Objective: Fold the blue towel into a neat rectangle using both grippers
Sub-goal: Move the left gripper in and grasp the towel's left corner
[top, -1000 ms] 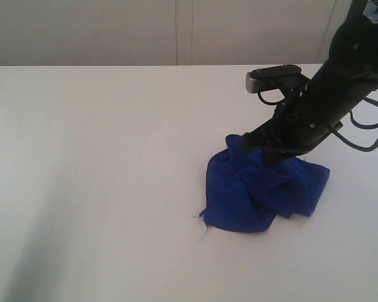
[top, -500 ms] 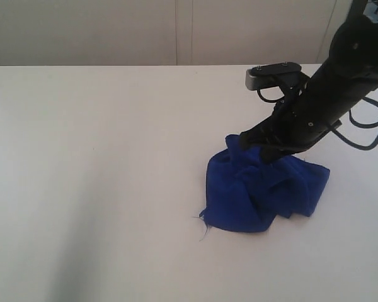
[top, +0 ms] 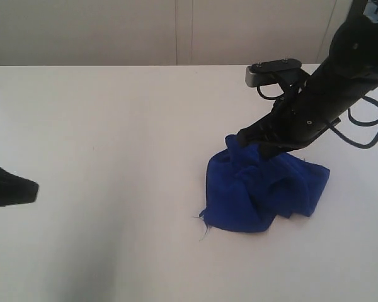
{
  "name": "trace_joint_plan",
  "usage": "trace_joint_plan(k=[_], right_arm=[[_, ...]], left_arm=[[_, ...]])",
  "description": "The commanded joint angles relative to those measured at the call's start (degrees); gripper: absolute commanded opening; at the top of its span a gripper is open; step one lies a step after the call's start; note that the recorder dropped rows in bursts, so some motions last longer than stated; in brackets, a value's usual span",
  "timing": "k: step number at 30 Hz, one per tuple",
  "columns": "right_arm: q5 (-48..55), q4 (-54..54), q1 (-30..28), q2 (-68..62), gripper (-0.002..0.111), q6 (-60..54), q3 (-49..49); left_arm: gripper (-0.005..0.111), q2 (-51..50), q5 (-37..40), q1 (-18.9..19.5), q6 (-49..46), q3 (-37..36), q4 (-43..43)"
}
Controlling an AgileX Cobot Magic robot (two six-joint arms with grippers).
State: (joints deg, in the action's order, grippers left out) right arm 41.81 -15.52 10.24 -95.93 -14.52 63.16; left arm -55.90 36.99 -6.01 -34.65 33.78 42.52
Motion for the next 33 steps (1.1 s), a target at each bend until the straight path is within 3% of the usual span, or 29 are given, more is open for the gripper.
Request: trace_joint_plan(k=[1, 2, 4, 9, 14, 19, 28, 33], right_arm=[[0.13, 3.32, 0.01, 0.49, 0.0, 0.19, 0.2], [0.13, 4.53, 0.01, 0.49, 0.0, 0.41, 0.2], [-0.11, 4.83, 0.01, 0.49, 0.0, 1.11, 0.2], [-0.45, 5.06, 0.01, 0.49, 0.0, 1.24, 0.2], [-0.45, 5.06, 0.01, 0.49, 0.0, 1.24, 0.2], [-0.72, 5.06, 0.01, 0.49, 0.0, 1.24, 0.2], [-0.72, 5.06, 0.01, 0.49, 0.0, 1.24, 0.2], [-0.72, 5.06, 0.01, 0.49, 0.0, 1.24, 0.2]], left_arm=[[0.0, -9.22, -12.14, -15.38, 2.05, 2.27, 1.73], [0.0, -13.62, -17.55, -22.26, 4.35, 4.33, 1.54], [0.0, -21.0, -24.2, -28.87, 8.56, 7.82, 1.54], [0.0, -39.89, -28.24, -36.77, 14.39, 19.28, 1.03], [0.0, -48.05, -27.55, -39.97, 20.17, 27.16, -4.31], [0.003, -50.72, -24.48, -40.71, 19.26, 30.08, -4.45], [0.052, -52.06, -26.26, -40.75, 19.26, 30.22, -4.45], [0.058, -53.09, -27.97, -40.75, 19.26, 30.22, -4.45]])
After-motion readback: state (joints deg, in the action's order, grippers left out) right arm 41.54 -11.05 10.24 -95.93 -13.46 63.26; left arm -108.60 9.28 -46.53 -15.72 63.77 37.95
